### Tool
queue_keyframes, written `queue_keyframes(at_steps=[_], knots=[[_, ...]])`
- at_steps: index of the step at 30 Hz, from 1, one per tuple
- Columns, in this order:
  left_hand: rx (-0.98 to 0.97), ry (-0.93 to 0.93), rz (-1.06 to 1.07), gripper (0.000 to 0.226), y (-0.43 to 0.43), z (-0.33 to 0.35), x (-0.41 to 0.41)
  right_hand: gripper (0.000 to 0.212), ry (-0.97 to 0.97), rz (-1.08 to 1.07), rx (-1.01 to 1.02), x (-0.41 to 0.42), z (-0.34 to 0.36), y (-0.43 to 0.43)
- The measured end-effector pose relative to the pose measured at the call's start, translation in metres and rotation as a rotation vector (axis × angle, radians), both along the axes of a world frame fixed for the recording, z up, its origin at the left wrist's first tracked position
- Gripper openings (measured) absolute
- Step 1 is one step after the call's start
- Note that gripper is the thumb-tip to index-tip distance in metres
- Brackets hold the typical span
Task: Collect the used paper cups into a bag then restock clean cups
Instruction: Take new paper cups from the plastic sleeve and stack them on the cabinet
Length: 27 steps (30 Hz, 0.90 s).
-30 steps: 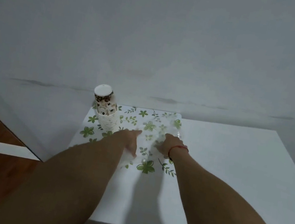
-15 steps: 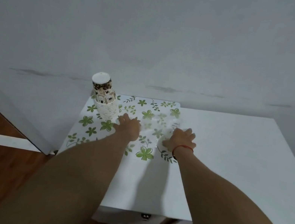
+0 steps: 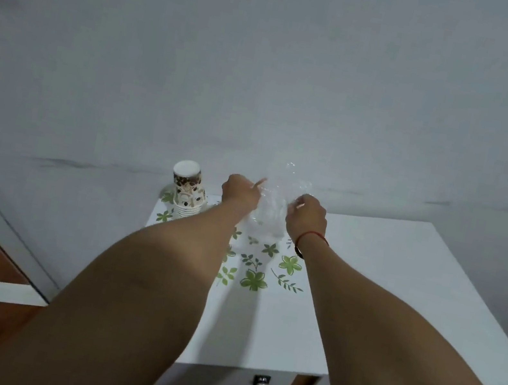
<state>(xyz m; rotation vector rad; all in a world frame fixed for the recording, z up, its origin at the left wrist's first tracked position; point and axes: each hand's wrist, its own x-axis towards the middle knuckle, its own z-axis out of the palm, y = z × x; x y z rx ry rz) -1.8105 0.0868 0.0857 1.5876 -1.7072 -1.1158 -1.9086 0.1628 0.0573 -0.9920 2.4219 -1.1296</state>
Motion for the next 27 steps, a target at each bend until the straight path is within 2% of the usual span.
queue_keyframes(at_steps=[7, 12, 15, 20, 24, 27], knots=[[-0.149, 0.141, -0.11, 0.015, -0.015, 0.08, 0.072, 0.022, 0.08, -0.001, -0.193, 0.061, 0.084, -0.013], [-0.12, 0.219, -0.084, 0.024, -0.034, 0.111, 0.165, 0.022, 0.087, 0.056, -0.249, 0.146, 0.115, -0.033], [-0.102, 0.203, -0.06, 0.013, -0.047, 0.117, 0.227, 0.021, 0.08, 0.099, -0.253, 0.209, 0.116, -0.052], [-0.087, 0.222, 0.051, 0.006, -0.08, 0.089, 0.314, 0.025, 0.048, 0.162, -0.182, 0.3, 0.099, -0.086], [-0.058, 0.224, 0.148, 0.025, -0.105, 0.051, 0.358, 0.028, 0.072, 0.234, -0.087, 0.344, 0.071, -0.116], [-0.009, 0.184, 0.174, 0.021, -0.131, 0.022, 0.38, 0.028, 0.075, 0.267, -0.021, 0.366, 0.04, -0.143]])
